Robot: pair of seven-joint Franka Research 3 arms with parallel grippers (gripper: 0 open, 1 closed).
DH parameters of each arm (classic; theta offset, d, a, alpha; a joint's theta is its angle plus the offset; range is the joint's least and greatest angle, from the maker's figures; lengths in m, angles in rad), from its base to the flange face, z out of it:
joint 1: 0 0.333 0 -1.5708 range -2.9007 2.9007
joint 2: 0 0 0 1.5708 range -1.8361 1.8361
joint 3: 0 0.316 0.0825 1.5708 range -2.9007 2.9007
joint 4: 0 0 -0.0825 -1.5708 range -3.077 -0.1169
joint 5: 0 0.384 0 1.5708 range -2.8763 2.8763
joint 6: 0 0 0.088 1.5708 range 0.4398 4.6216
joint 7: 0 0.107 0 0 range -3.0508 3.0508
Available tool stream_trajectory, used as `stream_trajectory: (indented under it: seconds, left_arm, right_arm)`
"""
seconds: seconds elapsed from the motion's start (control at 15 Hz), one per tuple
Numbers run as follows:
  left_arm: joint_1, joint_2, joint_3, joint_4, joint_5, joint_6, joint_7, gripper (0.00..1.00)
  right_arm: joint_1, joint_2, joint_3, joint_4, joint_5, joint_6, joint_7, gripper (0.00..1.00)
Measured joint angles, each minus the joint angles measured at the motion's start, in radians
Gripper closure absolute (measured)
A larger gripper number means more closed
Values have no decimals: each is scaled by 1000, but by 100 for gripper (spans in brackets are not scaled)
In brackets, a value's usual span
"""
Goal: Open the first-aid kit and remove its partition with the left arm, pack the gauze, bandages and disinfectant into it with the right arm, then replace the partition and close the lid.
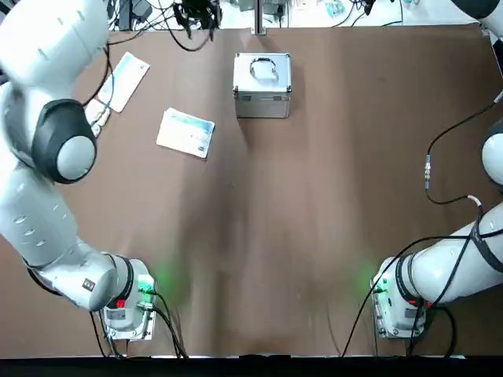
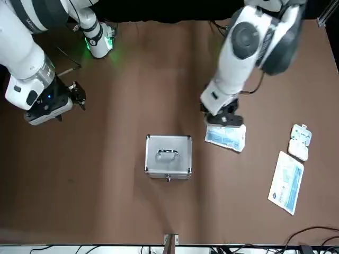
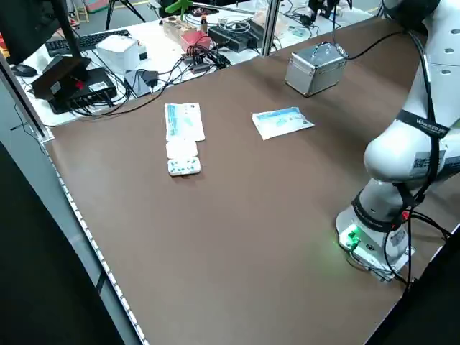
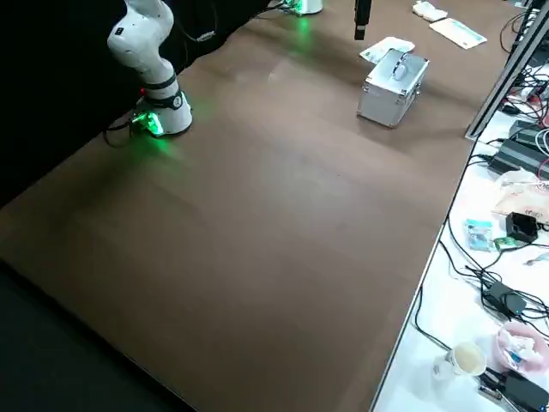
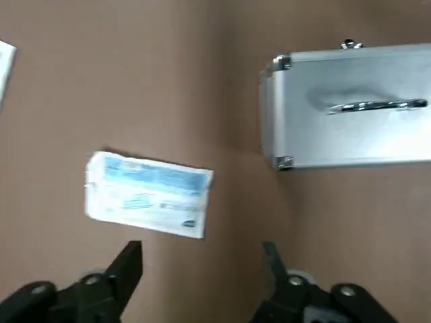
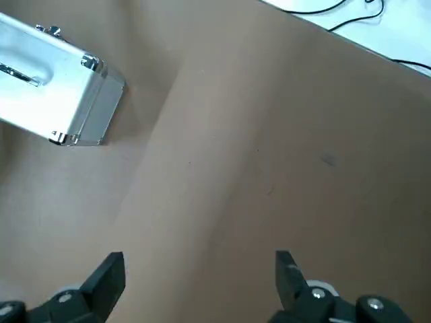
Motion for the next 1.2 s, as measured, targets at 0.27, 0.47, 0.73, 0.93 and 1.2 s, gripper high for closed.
stream_trajectory:
  seconds: [0.27,0.47,0.73,0.93,1.2]
  left_arm:
    - [84,-70,1,0,0,-86,129,2]
    - [175,-114,1,0,0,-154,229,1]
    - [229,-145,1,-10,0,-164,258,1]
    - [279,-185,0,-68,0,-156,334,1]
    - [353,-277,0,-191,0,-110,418,1]
  right_arm:
    - [0,0,-1,13,-3,3,0,1]
    - [0,0,-1,17,-3,3,0,1]
    - [0,0,-2,18,-3,3,0,1]
    - [1,0,-1,18,-3,3,0,1]
    - [29,0,3,19,-1,3,0,1]
